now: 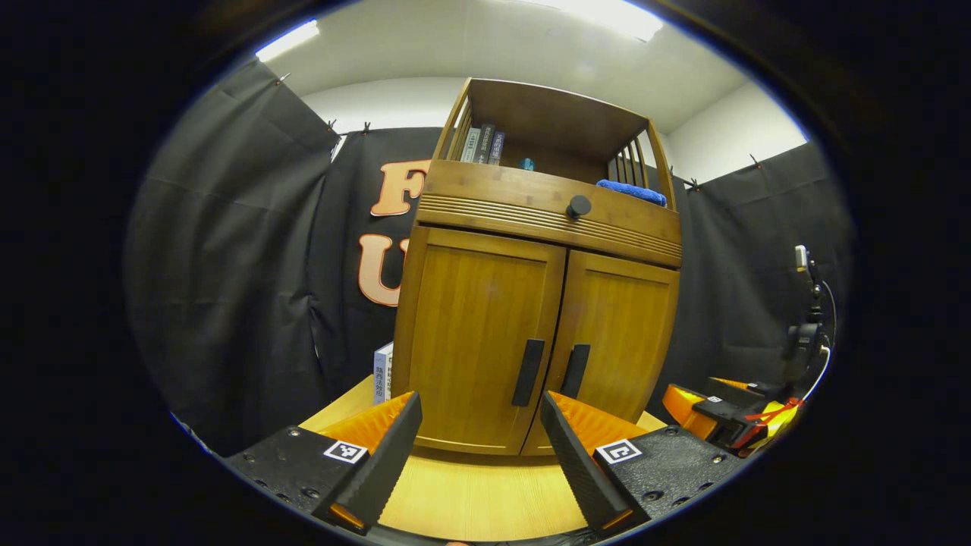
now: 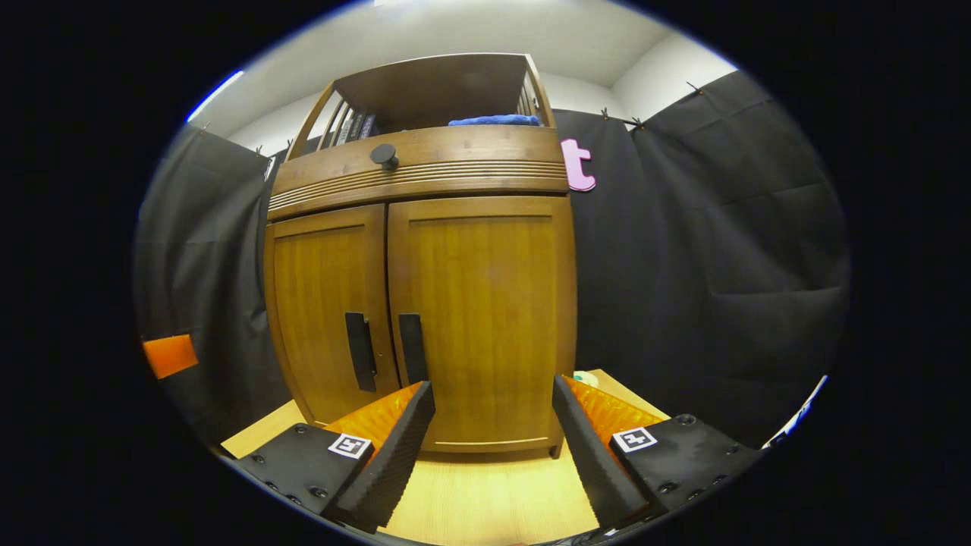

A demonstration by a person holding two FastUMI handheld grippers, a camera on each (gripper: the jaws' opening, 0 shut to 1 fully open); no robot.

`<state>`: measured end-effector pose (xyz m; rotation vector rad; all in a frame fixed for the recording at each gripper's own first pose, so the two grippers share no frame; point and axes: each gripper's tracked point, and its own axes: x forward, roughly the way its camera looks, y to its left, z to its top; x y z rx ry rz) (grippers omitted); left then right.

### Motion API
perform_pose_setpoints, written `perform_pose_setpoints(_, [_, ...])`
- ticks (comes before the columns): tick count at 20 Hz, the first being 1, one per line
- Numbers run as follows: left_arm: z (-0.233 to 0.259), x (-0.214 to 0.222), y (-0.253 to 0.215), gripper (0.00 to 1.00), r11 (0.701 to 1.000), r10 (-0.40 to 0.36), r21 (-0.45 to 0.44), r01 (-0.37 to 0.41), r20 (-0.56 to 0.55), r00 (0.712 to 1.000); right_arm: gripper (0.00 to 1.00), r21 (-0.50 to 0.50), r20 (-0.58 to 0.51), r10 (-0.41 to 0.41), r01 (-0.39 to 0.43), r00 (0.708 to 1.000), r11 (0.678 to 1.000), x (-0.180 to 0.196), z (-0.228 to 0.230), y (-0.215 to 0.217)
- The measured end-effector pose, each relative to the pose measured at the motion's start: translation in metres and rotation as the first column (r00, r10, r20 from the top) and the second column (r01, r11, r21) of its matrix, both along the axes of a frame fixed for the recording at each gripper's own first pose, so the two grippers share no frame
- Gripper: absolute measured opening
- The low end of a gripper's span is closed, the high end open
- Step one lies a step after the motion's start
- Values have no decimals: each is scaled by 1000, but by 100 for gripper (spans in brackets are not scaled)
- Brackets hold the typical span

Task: Open the right door of the double-door shoe cabinet with the right hand, and open the left door with the left hand.

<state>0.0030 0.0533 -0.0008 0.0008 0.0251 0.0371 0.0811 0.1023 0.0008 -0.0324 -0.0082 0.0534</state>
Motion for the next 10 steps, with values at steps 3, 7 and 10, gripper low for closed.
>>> perform_pose_setpoints(3, [-3,-1,15,92,1000,16,-2,-16,-2,1000,100,11,-7,26,-26,1000,1000,17,-3,21])
perform_pose_setpoints(7, [-2,3,34,95,999,33,1,-33,-4,999,94,32,-38,55,-53,998,998,45,-12,45])
perform_pose_setpoints(10, [0,9,49,95,999,47,11,-47,1,999,100,27,-44,61,-60,997,998,67,-14,61])
